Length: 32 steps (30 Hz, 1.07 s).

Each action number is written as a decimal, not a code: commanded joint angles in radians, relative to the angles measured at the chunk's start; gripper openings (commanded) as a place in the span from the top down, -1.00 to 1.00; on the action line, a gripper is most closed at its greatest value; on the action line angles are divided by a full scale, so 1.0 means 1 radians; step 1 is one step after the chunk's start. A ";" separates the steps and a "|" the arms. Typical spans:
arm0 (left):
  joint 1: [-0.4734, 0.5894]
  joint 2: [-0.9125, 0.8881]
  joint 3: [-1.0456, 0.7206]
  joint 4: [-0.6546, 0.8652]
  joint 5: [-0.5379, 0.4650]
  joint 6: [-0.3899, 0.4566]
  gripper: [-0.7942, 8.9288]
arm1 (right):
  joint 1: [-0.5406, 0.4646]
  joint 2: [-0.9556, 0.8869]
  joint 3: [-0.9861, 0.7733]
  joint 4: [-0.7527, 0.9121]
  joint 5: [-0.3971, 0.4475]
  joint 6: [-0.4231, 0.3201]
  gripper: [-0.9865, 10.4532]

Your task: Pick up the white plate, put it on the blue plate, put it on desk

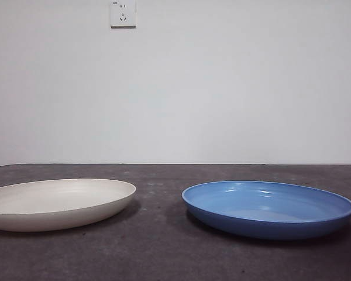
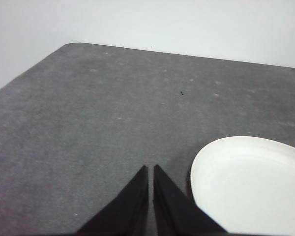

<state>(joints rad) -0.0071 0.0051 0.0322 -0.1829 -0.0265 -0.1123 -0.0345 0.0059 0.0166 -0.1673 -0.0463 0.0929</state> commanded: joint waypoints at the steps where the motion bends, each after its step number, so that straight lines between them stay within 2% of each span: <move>1: -0.004 0.002 -0.020 0.017 0.011 -0.060 0.80 | 0.000 -0.002 0.000 0.008 -0.049 0.131 0.81; 6: -0.042 0.027 0.032 0.034 0.018 -0.184 0.80 | 0.003 0.012 0.051 0.009 -0.051 0.261 0.81; 11: -0.098 0.111 0.152 0.048 0.017 -0.211 0.80 | 0.028 0.090 0.143 0.005 -0.062 0.344 0.81; 15: -0.126 0.216 0.304 0.015 0.026 -0.191 0.80 | 0.056 0.196 0.267 -0.029 -0.116 0.361 0.81; 18: -0.138 0.298 0.451 -0.072 0.027 -0.147 0.80 | 0.061 0.289 0.395 -0.117 -0.173 0.359 0.81; 21: -0.144 0.372 0.589 -0.154 0.037 -0.116 0.80 | 0.061 0.376 0.513 -0.188 -0.248 0.324 0.81; 27: -0.172 0.476 0.787 -0.254 0.117 -0.105 0.80 | 0.071 0.504 0.687 -0.248 -0.415 0.311 0.81; 32: -0.202 0.525 0.840 -0.267 0.237 -0.113 0.80 | 0.132 0.549 0.752 -0.268 -0.448 0.308 0.81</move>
<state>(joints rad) -0.2043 0.5190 0.8577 -0.4484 0.1867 -0.2329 0.0879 0.5465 0.7528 -0.4374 -0.4866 0.4156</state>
